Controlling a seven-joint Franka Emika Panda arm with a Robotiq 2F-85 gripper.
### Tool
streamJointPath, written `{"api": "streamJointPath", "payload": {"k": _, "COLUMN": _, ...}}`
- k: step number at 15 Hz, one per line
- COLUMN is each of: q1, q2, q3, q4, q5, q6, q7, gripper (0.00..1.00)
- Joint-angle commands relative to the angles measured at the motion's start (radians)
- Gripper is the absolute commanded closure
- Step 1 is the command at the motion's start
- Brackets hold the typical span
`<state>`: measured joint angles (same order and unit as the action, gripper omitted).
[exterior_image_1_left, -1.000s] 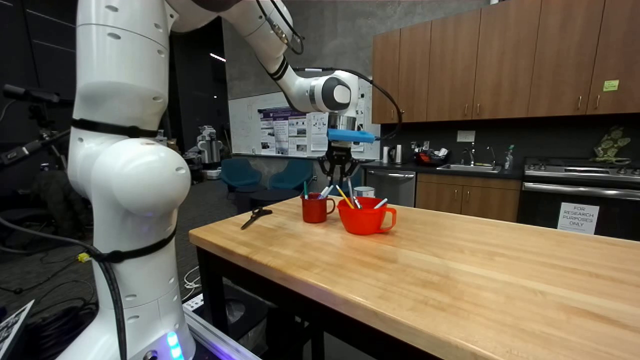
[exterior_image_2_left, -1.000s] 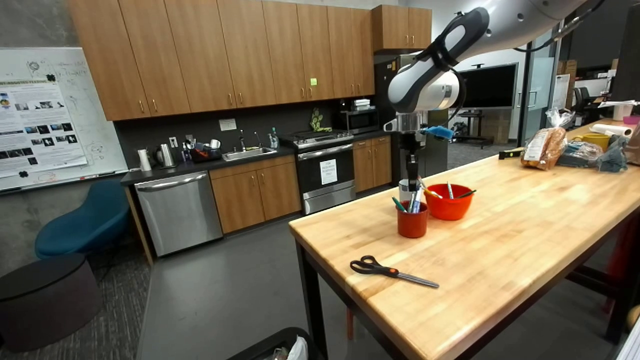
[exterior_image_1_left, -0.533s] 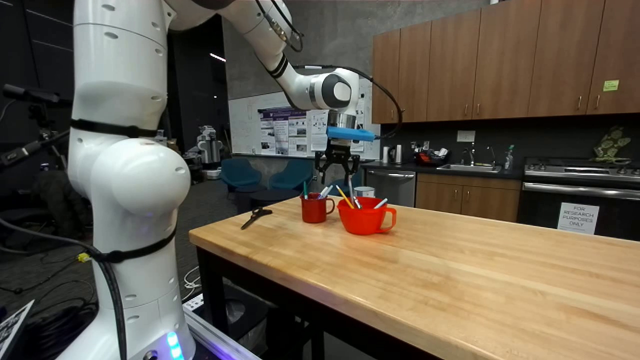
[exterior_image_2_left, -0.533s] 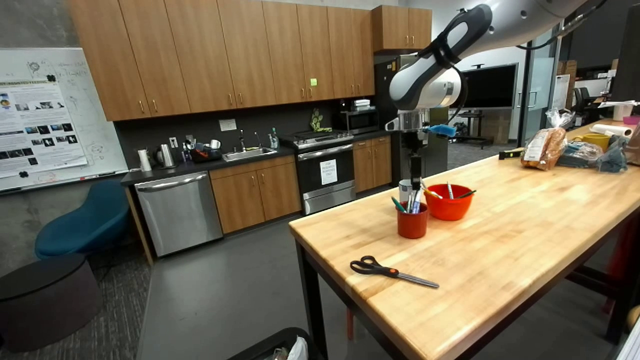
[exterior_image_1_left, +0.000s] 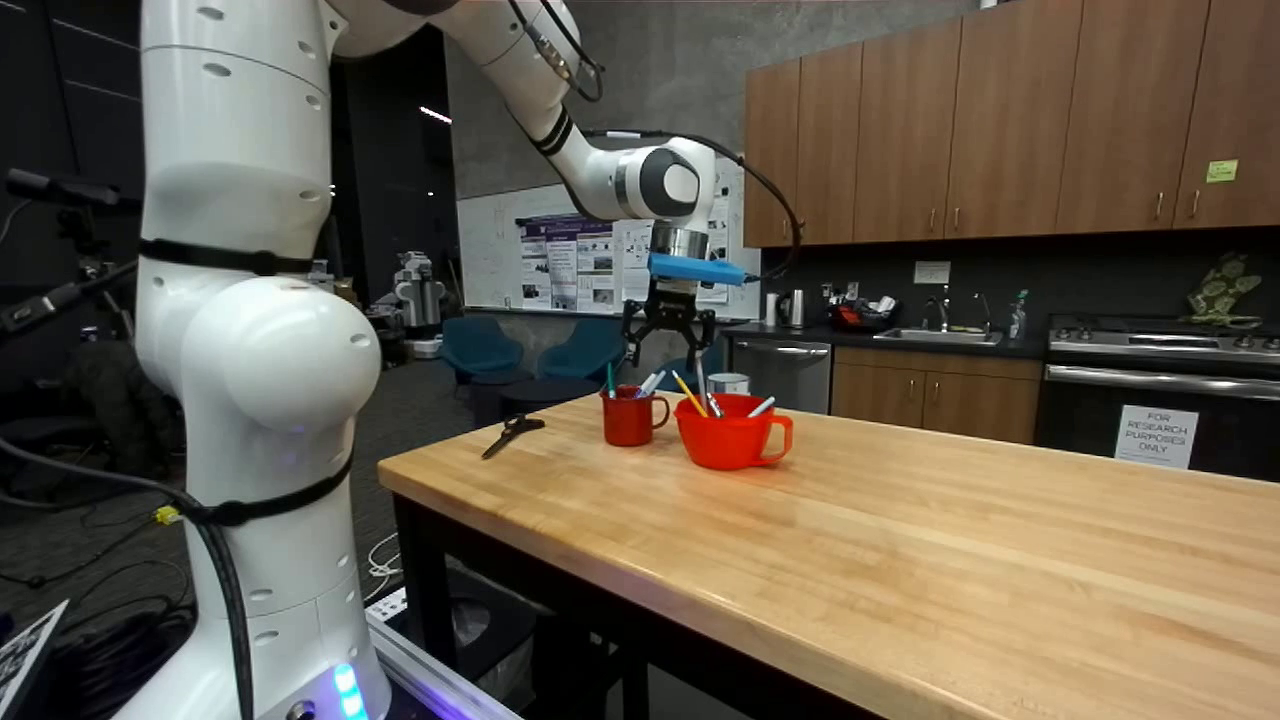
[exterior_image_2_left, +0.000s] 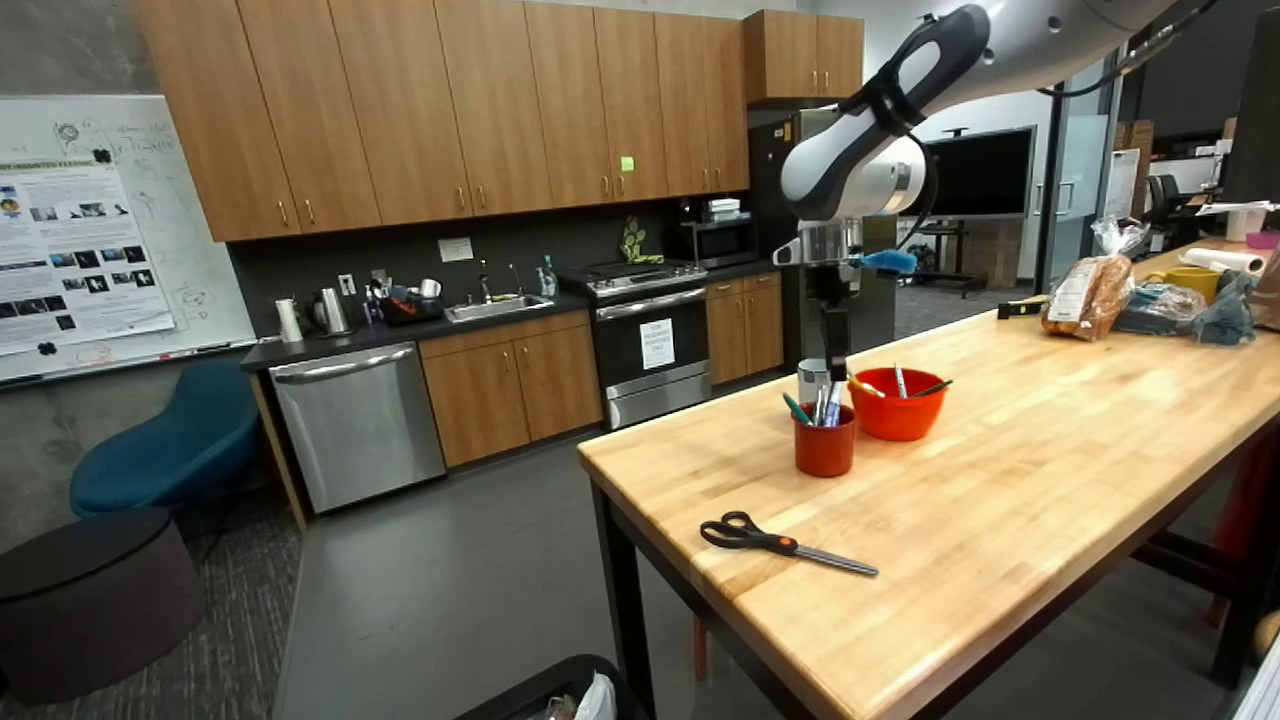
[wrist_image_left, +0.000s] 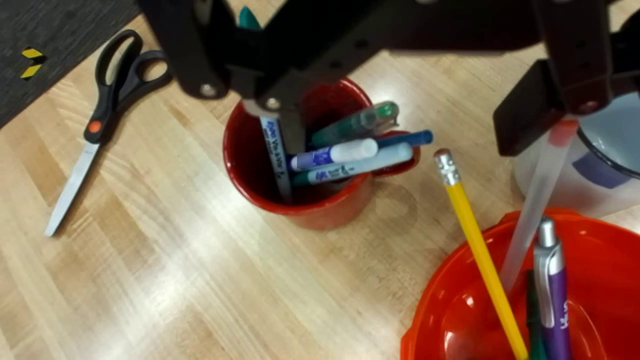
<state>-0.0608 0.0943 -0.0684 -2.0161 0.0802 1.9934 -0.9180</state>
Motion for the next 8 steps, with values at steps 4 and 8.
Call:
{"api": "streamJointPath", "payload": {"k": 4, "q1": -0.010, "q2": -0.043, "q3": 0.016, "q4": -0.049, "q5": 0.028, "q6": -0.008, "q7": -0.021, "gripper": 0.44}}
{"api": "streamJointPath", "payload": {"k": 8, "q1": -0.008, "q2": -0.053, "q3": 0.019, "q4": -0.052, "q5": 0.030, "q6": -0.006, "q7": -0.022, "gripper": 0.78}}
